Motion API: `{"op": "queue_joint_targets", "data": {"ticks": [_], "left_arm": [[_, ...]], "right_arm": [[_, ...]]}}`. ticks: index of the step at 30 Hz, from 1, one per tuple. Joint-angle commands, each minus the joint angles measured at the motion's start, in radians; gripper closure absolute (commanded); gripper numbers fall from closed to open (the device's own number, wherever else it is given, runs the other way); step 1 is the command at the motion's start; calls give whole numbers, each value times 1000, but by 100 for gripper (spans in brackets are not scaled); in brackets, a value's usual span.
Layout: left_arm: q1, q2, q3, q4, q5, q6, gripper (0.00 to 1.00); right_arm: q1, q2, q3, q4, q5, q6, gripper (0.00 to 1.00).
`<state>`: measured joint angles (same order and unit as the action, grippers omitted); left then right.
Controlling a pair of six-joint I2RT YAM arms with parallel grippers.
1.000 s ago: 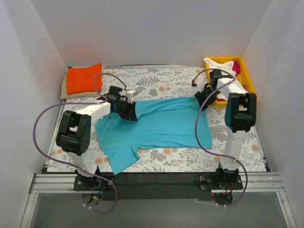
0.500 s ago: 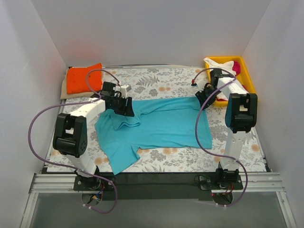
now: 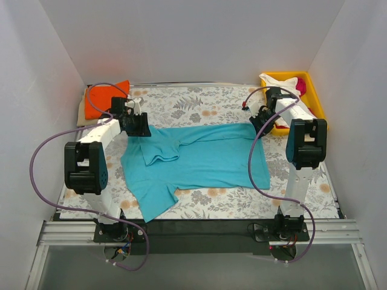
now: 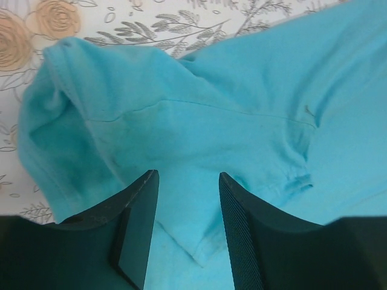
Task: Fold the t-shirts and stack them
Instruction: Fold the tshirt
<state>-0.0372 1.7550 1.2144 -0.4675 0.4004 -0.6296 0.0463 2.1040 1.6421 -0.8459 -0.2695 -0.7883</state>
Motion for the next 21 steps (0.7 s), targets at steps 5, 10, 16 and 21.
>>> {"op": "queue_joint_targets", "data": {"ticks": [5, 10, 16, 21], "left_arm": [[28, -25, -19, 35, -175, -4, 62], [71, -42, 2, 79, -132, -27, 65], [71, 40, 85, 82, -61, -82, 55], [72, 112, 119, 82, -20, -153, 54]], "right_arm": [[3, -88, 4, -71, -10, -12, 99], [1, -81, -34, -78, 6, -31, 99], [1, -32, -27, -76, 10, -26, 99], [1, 2, 5, -76, 13, -14, 99]]}}
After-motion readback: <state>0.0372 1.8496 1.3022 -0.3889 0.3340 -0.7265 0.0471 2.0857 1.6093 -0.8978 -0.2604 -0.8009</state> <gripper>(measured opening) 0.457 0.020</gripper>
